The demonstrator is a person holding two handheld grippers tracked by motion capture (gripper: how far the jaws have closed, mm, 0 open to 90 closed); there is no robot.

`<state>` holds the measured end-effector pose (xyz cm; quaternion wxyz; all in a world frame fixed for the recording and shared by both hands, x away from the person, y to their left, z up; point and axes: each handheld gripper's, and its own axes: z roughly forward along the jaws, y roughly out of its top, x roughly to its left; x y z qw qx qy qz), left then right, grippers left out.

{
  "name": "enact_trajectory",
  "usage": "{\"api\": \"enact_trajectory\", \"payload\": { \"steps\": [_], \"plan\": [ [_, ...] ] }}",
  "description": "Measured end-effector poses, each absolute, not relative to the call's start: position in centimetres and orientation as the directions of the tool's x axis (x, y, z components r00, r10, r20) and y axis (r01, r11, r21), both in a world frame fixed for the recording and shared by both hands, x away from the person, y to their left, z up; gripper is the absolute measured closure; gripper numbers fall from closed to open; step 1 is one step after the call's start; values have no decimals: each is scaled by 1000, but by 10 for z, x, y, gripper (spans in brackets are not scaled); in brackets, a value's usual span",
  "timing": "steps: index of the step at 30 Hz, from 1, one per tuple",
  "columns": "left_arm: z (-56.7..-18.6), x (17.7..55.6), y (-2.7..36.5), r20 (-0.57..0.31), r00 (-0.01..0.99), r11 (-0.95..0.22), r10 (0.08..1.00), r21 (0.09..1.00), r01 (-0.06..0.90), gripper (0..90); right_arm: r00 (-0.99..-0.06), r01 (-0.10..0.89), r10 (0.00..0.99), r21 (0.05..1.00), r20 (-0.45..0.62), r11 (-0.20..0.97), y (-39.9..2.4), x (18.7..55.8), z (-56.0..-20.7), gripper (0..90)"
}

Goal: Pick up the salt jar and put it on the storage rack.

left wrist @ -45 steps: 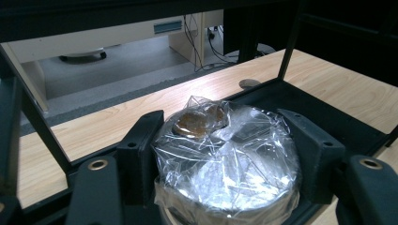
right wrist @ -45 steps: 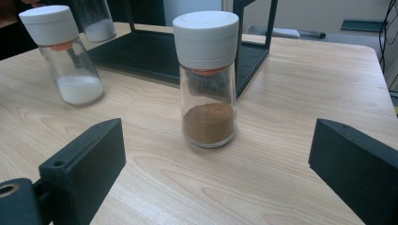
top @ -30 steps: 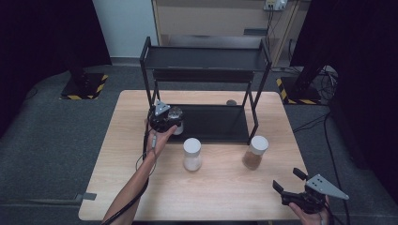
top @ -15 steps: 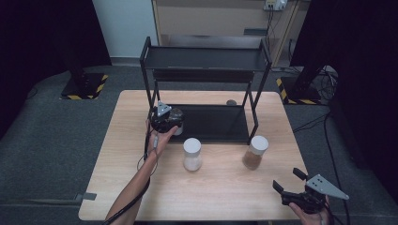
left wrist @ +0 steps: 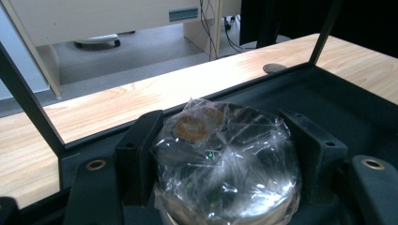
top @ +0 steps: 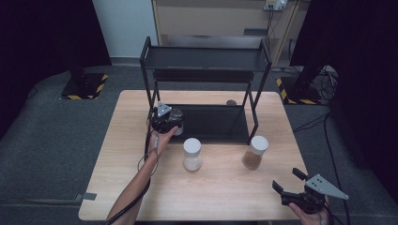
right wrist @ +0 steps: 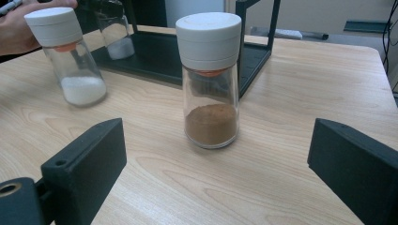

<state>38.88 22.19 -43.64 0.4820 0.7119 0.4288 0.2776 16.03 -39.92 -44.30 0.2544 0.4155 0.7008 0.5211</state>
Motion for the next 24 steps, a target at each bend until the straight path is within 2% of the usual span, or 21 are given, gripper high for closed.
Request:
{"api": "enact_trajectory", "payload": {
  "steps": [15,24],
  "plan": [
    [-415,390,221,-13,503,-175,864,930,324,120,-530,314,844,943,75,113,-400,160,-443,52],
    [-392,384,225,-15,524,-172,851,936,307,51,-531,315,844,942,76,113,-399,160,-443,52]
  ]
}}
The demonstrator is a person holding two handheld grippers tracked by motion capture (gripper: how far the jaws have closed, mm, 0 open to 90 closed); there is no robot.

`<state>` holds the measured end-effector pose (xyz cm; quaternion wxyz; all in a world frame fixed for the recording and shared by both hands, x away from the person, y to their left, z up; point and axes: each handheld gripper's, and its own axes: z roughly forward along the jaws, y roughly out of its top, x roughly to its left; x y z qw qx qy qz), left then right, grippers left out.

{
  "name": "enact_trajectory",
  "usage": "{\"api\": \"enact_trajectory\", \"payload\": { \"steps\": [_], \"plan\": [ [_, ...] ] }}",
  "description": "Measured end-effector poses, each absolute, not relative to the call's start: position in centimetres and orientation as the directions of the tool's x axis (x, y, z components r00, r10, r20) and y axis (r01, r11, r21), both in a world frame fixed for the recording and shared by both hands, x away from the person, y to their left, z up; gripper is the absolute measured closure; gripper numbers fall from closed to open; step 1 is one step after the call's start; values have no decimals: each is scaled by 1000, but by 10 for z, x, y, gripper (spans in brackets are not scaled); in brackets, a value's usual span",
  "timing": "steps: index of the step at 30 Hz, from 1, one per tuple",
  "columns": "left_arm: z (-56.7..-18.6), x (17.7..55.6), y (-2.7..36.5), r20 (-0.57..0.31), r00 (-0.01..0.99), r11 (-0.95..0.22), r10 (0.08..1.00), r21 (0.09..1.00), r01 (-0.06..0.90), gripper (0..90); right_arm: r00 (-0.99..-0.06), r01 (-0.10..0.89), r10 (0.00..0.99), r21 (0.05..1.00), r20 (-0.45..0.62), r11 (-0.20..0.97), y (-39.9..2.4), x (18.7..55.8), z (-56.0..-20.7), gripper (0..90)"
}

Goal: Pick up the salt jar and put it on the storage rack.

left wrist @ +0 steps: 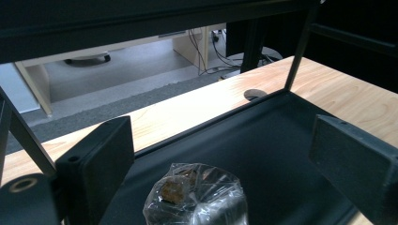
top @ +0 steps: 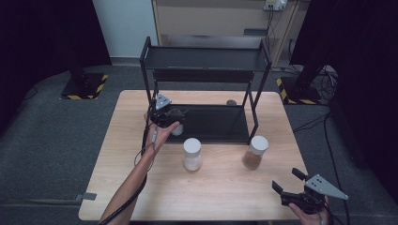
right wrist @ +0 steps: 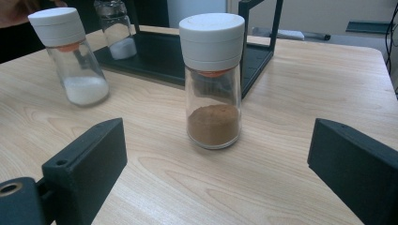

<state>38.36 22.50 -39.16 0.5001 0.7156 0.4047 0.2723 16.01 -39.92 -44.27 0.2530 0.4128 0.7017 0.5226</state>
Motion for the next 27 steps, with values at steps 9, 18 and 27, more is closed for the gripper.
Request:
{"api": "enact_trajectory", "payload": {
  "steps": [9,18,27],
  "plan": [
    [-370,373,237,-24,563,-167,826,944,284,37,-532,313,843,943,74,114,-399,160,-443,52],
    [-347,356,253,-38,606,-161,794,949,270,33,-532,312,843,943,72,116,-399,160,-443,53],
    [-331,340,262,-20,638,-182,770,951,249,30,-533,311,843,943,68,120,-398,160,-442,53]
  ]
}}
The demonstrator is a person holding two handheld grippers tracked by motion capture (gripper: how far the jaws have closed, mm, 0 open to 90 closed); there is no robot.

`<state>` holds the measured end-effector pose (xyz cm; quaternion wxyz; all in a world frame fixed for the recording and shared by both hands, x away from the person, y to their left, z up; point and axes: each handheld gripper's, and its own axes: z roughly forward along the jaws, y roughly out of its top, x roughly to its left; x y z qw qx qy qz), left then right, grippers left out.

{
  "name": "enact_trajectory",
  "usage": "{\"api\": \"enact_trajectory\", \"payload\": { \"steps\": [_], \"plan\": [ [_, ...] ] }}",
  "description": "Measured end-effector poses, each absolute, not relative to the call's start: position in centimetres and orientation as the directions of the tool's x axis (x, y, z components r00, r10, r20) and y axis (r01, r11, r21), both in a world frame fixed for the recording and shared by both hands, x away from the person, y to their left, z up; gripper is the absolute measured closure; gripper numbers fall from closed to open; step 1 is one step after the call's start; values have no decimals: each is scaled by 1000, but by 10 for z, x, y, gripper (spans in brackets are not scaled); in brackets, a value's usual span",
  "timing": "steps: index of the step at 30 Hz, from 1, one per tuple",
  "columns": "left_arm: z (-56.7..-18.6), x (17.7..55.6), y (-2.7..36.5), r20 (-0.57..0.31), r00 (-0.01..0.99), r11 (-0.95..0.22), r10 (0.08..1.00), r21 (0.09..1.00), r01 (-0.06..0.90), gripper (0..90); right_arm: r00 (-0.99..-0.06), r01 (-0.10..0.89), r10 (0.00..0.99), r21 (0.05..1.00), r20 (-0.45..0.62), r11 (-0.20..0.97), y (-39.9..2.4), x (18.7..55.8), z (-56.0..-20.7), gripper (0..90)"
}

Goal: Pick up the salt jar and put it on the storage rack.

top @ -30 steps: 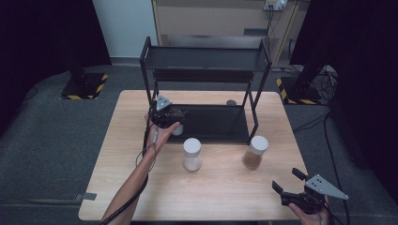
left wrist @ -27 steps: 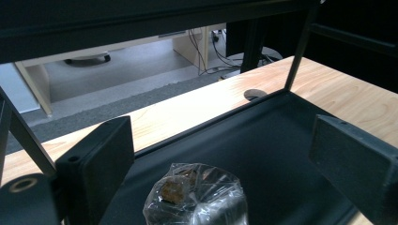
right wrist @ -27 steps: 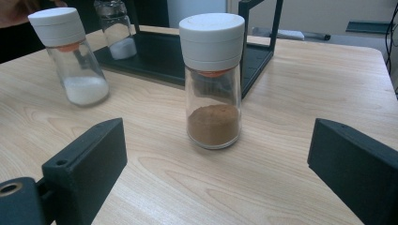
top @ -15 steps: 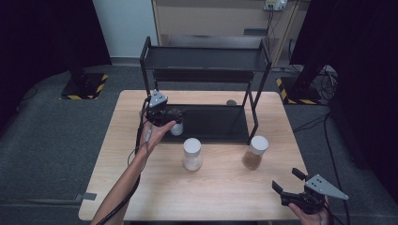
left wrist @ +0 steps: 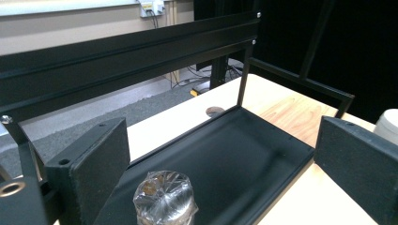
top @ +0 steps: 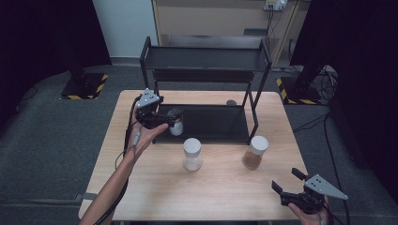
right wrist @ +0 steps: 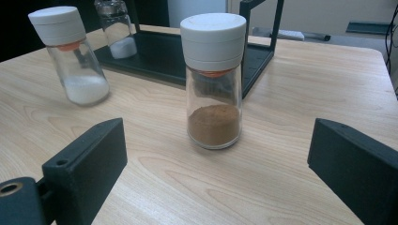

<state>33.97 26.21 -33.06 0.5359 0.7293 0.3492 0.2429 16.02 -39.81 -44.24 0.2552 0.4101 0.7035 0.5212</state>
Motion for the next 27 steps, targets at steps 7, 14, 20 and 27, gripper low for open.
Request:
{"api": "enact_trajectory", "payload": {
  "steps": [7,14,20,27],
  "plan": [
    [-326,326,272,-26,662,-176,749,956,236,30,-534,311,843,943,68,120,-398,160,-442,53],
    [-326,308,281,-17,694,-176,720,962,207,30,-534,310,843,943,65,123,-398,160,-442,53],
    [-329,293,290,-17,712,-173,702,966,194,30,-535,312,842,942,66,124,-397,160,-442,53],
    [-336,274,301,-17,727,-160,686,972,174,30,-533,309,844,943,62,126,-397,160,-442,53]
  ]
}}
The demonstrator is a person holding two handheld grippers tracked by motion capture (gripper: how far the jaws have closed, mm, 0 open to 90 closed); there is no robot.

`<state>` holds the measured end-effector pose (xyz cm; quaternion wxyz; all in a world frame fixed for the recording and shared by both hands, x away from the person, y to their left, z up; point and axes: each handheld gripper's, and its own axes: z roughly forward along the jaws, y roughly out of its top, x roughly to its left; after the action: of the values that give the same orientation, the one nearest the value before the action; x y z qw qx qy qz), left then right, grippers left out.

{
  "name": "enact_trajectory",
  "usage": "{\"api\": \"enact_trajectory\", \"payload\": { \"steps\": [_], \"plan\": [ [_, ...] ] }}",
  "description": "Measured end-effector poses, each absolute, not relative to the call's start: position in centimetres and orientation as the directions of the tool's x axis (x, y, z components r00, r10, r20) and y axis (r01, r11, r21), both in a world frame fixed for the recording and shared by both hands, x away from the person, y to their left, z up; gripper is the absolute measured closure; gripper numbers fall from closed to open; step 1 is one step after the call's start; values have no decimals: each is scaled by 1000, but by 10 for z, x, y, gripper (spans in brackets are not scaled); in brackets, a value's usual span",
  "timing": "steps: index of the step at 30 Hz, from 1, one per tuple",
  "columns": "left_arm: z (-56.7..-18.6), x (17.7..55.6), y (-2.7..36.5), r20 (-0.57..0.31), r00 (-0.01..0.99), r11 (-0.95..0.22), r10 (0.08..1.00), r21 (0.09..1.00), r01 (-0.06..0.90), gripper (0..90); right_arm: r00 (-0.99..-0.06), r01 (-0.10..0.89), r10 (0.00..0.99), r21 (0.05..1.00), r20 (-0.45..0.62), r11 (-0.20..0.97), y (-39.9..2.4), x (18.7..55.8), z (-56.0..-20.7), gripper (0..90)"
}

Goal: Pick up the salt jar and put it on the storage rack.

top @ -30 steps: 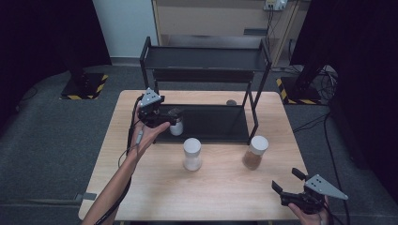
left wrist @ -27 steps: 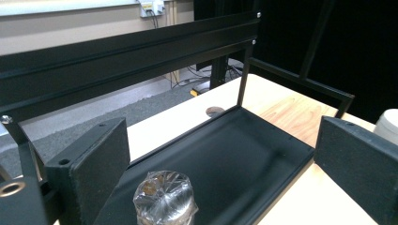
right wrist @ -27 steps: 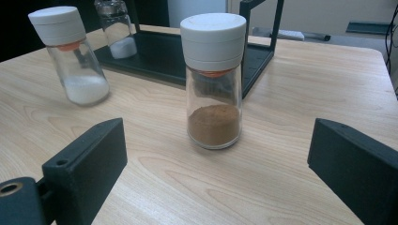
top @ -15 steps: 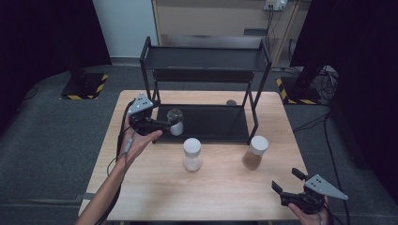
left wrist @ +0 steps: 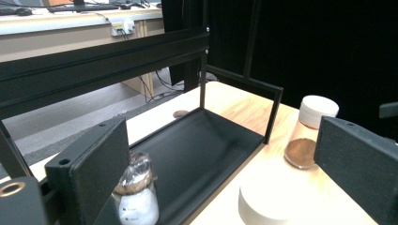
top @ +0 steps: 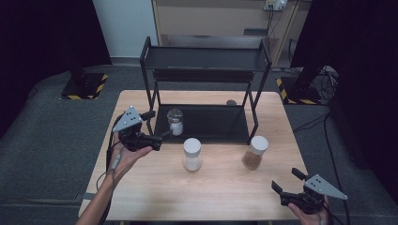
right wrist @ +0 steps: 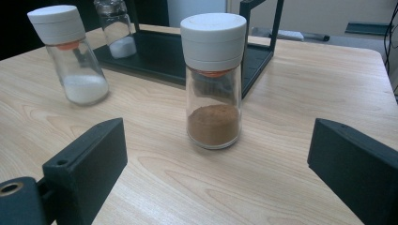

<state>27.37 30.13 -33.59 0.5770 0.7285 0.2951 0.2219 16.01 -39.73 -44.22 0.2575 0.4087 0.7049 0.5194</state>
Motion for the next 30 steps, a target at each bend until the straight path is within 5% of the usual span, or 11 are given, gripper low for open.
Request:
{"api": "enact_trajectory", "payload": {
  "steps": [30],
  "plan": [
    [-398,195,340,-7,677,-140,736,977,162,28,-532,307,845,943,56,131,-396,160,-441,54]
  ]
}}
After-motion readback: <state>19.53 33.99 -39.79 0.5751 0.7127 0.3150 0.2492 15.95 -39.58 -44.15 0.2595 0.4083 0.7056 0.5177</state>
